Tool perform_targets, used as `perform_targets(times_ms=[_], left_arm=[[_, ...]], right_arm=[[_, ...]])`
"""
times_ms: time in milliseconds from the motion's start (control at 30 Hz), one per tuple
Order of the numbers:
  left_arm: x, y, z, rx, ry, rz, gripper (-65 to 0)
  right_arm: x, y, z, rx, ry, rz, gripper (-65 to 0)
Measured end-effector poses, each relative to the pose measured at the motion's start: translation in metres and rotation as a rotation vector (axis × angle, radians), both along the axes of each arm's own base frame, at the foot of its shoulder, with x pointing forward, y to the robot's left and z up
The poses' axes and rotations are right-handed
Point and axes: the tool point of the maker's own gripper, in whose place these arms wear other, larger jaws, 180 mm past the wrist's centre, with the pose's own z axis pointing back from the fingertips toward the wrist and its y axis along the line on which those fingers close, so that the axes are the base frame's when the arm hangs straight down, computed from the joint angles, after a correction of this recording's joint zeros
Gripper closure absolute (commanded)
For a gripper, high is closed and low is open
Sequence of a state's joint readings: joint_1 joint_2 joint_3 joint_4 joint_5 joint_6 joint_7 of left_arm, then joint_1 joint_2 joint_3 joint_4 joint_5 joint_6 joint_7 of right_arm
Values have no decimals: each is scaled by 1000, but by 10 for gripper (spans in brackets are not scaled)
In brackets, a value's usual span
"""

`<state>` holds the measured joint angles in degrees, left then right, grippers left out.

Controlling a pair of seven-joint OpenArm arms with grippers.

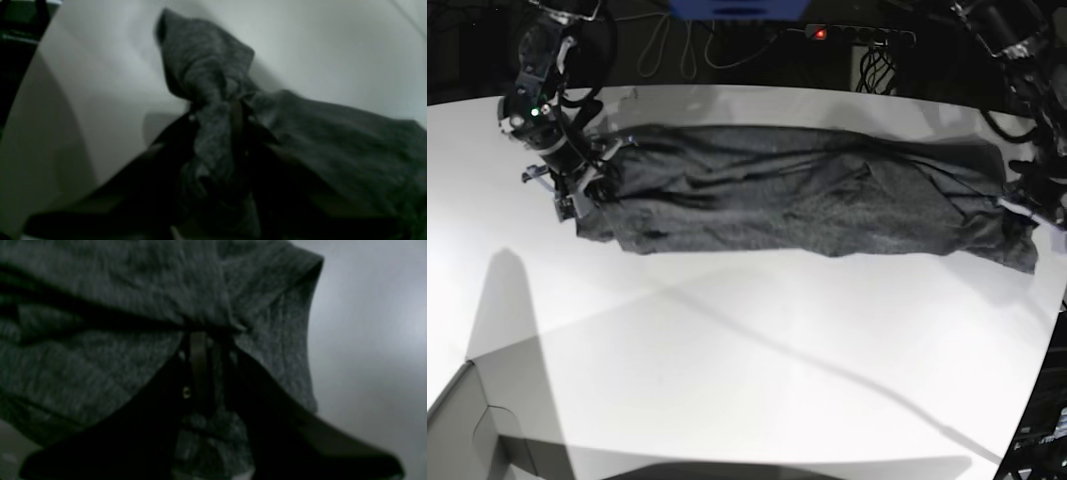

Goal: Layout the t-shirt on the table in an organized manner, then fold the t-shirt properly
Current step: 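Fold the strip end with the left gripper toward the right gripper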

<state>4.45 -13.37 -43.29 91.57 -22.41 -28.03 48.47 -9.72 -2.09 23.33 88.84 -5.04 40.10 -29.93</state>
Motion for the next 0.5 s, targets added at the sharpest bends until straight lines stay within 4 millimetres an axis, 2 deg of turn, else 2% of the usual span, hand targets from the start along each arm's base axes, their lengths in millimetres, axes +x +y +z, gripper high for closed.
perform_targets(times_ms=[100,167,300,400,500], left_arm=[[0,-27,21,8,-44,-47,0],[-6,-43,27,25,-50,-62,0],[-13,-91,23,6,-28,-162,0],[-15,-108,26,-3,-49,-202,0],[-24,-125,8,-15,18,-229,0]], right_arm=[[4,-1,1,-3,-1,1,-65],[6,-1,2,-3,-5,2,-65],[8,-3,3,-12,-3,4,-65],[9,-3,3,-12,-5,4,-65],[8,-5,5,-26,-1,6,-66]])
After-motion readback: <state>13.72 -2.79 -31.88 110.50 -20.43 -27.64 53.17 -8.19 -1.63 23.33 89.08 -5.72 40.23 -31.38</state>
